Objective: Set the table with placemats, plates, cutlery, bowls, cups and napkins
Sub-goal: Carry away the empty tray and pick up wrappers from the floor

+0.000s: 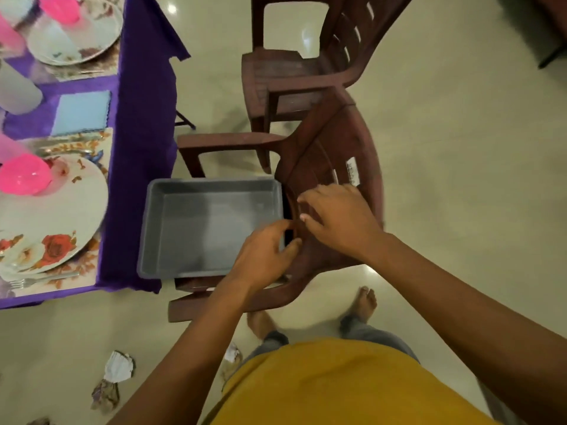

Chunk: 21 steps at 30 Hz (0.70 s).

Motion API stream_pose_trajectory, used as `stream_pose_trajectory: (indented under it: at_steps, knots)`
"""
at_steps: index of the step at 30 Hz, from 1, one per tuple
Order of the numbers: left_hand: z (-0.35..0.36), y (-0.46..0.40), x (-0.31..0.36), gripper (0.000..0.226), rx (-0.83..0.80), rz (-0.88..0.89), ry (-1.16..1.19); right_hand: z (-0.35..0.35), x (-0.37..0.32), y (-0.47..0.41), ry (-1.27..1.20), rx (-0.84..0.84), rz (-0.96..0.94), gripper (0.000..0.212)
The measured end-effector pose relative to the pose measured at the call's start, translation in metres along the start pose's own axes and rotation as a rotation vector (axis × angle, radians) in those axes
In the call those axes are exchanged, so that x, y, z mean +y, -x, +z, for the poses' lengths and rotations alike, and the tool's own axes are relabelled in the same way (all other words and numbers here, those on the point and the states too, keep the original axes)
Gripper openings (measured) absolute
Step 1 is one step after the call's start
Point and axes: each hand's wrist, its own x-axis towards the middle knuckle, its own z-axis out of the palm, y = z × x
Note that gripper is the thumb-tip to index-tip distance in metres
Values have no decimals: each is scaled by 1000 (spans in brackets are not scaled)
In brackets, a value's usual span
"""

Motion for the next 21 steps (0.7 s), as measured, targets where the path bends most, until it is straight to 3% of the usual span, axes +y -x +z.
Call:
stream_pose_trajectory:
  at_steps: [4,11,17,21]
  knots:
    - [20,-18,55,32,52,65,-12,-27,49,8,70,78,-32,30]
    - [71,-60,131,38,107,-90,160,-54,152,12,35,46,-167,30]
    - [103,-80,159,65,119,-208,225,-52,185,-3,49,-16,-349,34]
    - [104,-103,157,62,150,-264,294,-51,191,-40,84,-37,-472,36]
